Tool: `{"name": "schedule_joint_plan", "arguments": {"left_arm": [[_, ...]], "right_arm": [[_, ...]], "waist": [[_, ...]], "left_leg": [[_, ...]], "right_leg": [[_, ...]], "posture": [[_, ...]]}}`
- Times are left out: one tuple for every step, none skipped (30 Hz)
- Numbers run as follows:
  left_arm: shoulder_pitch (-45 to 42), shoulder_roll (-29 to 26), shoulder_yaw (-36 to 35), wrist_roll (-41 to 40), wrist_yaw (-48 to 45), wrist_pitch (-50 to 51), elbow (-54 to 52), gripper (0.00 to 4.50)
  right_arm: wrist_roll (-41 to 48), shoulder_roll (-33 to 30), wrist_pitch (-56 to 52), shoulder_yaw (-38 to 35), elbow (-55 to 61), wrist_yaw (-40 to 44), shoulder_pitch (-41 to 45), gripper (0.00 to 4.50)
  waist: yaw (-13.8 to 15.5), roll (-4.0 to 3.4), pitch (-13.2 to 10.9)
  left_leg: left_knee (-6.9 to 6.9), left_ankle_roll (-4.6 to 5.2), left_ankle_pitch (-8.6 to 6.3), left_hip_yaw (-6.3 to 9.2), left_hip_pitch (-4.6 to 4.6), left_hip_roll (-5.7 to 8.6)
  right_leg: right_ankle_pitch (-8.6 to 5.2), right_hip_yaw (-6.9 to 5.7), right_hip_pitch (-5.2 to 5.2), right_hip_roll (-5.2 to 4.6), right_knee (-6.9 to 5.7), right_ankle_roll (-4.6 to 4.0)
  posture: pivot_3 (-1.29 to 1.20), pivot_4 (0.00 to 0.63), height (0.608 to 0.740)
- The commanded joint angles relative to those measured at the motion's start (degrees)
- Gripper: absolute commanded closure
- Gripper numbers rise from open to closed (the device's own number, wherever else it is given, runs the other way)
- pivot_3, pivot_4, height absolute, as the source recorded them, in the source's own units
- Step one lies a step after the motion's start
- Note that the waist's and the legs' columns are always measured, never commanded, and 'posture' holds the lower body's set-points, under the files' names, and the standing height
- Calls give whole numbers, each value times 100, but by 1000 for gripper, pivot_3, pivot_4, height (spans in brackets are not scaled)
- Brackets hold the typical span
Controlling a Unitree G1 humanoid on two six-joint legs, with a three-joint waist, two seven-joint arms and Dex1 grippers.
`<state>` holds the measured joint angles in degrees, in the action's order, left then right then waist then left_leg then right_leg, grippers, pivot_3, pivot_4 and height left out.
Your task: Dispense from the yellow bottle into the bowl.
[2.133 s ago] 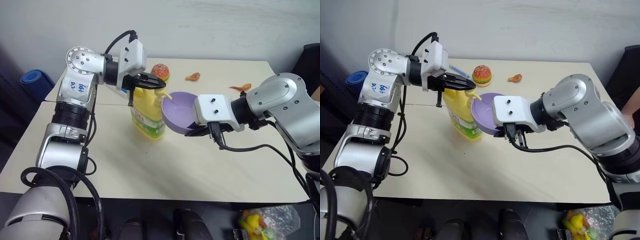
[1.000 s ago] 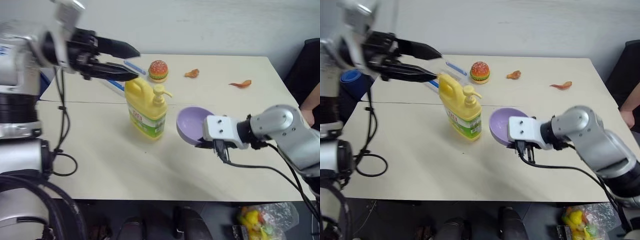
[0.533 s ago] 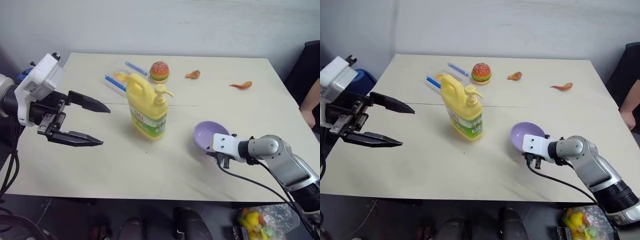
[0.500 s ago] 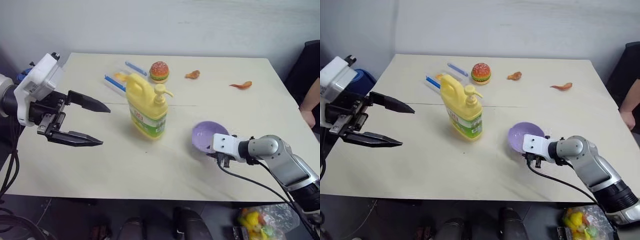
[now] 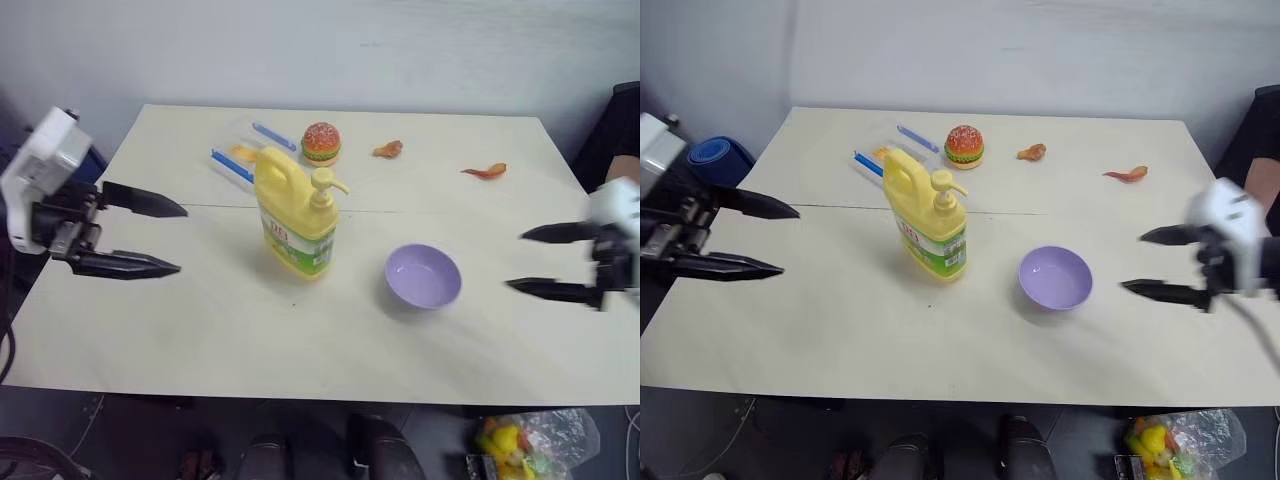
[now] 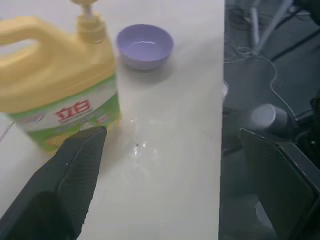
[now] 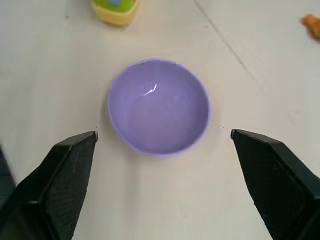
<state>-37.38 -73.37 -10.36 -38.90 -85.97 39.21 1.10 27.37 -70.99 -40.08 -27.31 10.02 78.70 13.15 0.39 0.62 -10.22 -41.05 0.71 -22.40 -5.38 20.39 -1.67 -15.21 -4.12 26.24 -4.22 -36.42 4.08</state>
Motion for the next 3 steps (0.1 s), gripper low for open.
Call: {"name": "schedule_joint_plan", "arguments": {"left_arm": [[-258,-98,-216,-64,-136,-27,193,0],[-301,-74,-208,-33,-99,-61,243,0],[-280,-14,-186,62,-39,-213,235,0]], "right_arm": [[604,-221,-451,-644,-263,434,1,12],[702,-241,-551,-726,-348,403,70,12],[772,-194,-602,-760,-386,281,151,12]], "waist": [[-15,1,-1],[-25,0,-1],[-25,0,-1]], "left_leg": [[0,2,-1,0,-10,0],[-1,5,-3,-3,-20,1],[-1,6,-3,-5,-26,2]], "right_leg": [[0,0,-15,0,3,0],[0,4,-24,-2,22,1],[1,7,-29,-3,28,3]], "posture": [[0,150,740],[0,150,740],[0,150,740]]}}
